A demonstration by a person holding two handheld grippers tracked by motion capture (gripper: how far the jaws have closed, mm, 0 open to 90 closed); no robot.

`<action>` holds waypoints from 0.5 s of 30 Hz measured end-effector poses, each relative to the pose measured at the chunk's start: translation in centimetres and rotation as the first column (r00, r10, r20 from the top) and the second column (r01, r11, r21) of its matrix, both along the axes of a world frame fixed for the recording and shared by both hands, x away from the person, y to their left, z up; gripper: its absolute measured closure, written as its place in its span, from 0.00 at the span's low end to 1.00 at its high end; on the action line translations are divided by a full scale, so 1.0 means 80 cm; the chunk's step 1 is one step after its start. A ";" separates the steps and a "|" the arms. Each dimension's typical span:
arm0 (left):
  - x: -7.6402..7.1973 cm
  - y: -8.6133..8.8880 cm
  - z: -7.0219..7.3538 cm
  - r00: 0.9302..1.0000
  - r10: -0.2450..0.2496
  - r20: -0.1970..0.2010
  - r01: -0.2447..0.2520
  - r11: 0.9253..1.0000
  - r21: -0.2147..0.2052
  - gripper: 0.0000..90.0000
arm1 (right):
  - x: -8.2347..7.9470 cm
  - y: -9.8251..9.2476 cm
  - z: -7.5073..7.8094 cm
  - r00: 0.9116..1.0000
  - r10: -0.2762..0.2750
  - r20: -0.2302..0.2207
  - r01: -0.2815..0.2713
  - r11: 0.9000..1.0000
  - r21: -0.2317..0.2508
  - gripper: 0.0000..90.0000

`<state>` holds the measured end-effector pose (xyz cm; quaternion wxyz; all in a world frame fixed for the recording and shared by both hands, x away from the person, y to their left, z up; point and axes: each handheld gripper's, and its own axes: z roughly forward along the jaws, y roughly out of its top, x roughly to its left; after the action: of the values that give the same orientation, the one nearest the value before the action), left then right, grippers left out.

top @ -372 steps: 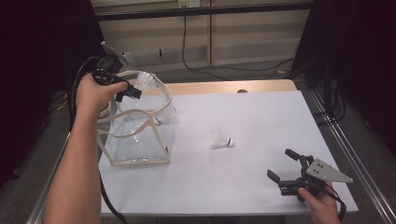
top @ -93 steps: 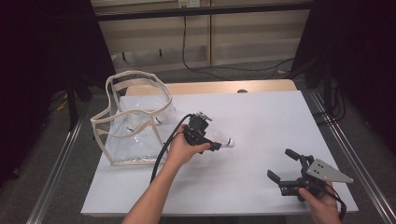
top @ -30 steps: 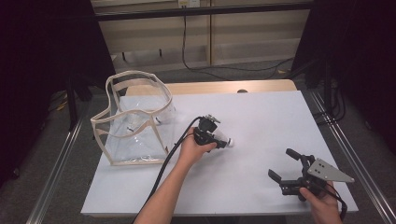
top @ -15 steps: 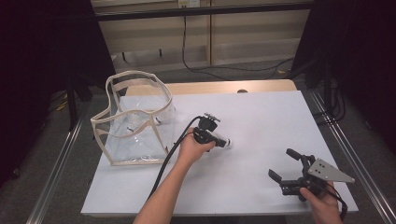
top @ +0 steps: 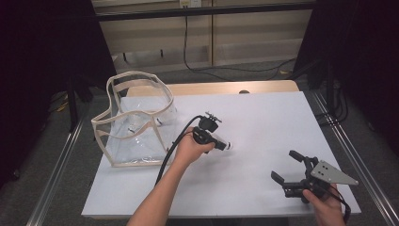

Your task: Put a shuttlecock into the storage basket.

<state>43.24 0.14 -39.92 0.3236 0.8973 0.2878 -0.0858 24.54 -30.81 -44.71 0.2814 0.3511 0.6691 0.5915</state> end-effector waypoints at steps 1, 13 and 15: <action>-0.001 0.000 0.003 1.000 -0.001 0.001 0.001 1.000 0.003 0.98 | 0.000 0.000 0.000 1.000 -0.003 -0.001 0.003 1.000 -0.001 0.01; -0.007 0.007 0.029 1.000 -0.019 -0.012 0.019 1.000 0.025 0.98 | 0.000 0.000 0.000 1.000 -0.006 0.000 0.006 1.000 -0.003 0.01; -0.008 0.008 0.033 1.000 -0.018 -0.014 0.018 1.000 0.021 0.98 | 0.000 0.000 0.000 1.000 -0.005 -0.001 0.005 1.000 -0.003 0.01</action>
<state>42.56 0.81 -37.27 0.3114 0.9026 0.2827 -0.0917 24.52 -30.83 -44.69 0.2832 0.3527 0.6693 0.5895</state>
